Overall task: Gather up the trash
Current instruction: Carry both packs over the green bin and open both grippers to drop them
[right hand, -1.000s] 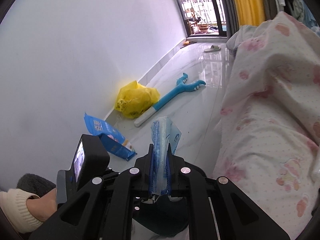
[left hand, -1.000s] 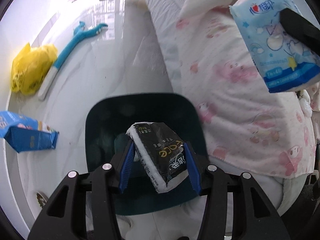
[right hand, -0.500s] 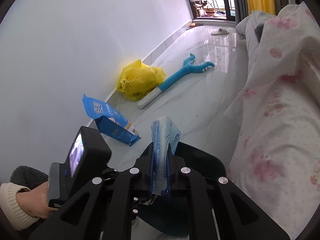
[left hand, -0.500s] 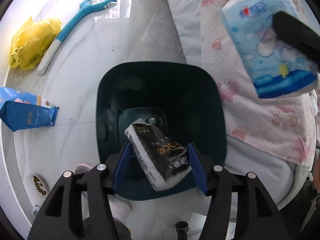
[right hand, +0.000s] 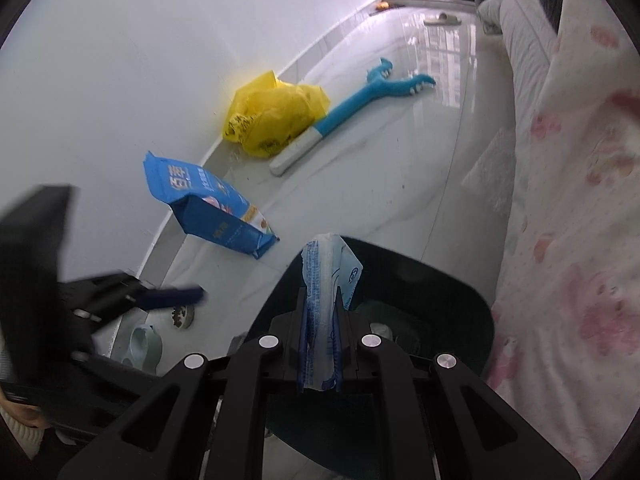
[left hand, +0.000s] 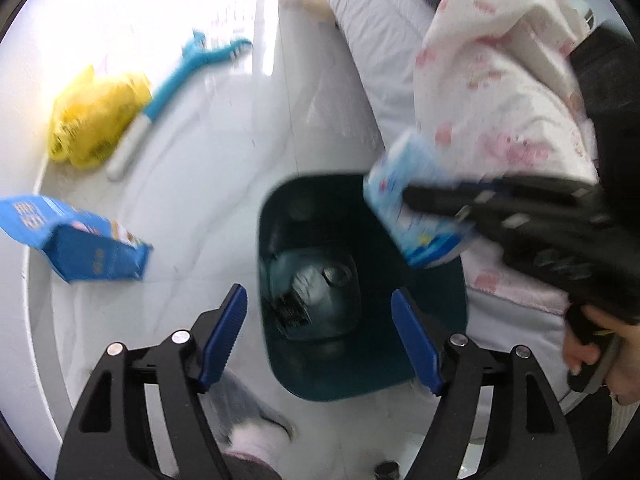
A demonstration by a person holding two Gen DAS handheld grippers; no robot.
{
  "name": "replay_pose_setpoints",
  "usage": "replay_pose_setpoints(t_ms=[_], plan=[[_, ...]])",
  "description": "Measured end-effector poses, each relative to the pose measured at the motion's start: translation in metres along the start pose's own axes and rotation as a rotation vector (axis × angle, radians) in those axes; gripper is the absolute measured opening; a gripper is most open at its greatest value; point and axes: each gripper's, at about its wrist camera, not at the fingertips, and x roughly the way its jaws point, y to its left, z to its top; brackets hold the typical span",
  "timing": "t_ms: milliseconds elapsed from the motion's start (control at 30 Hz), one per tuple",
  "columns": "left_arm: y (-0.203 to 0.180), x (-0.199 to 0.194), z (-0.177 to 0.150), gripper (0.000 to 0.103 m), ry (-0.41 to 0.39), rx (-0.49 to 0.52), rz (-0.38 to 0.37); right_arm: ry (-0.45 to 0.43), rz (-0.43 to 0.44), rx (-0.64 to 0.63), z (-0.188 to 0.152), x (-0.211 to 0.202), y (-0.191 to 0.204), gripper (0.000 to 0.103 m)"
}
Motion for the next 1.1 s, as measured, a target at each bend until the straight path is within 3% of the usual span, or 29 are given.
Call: replay_pose_setpoints(t_ms=[167,533,833,1100], plan=[[0.001,-0.031,0.005,0.077,-0.144,0.029,0.039,0.054,-0.008,0.017,-0.006,0.024,-0.004,0.01],[0.002,-0.085,0.009,0.074,-0.365,0.051,0.073,0.165,-0.011,0.045,-0.023,0.07,-0.007,0.01],[-0.012,-0.115,0.011,0.067,-0.514,0.082,0.084,0.213,-0.058,0.026,-0.033,0.081,-0.009,0.013],[-0.034,-0.134,0.012,0.066,-0.622,0.146,0.095,0.207,-0.064,0.018,-0.037,0.066,-0.009,0.016]])
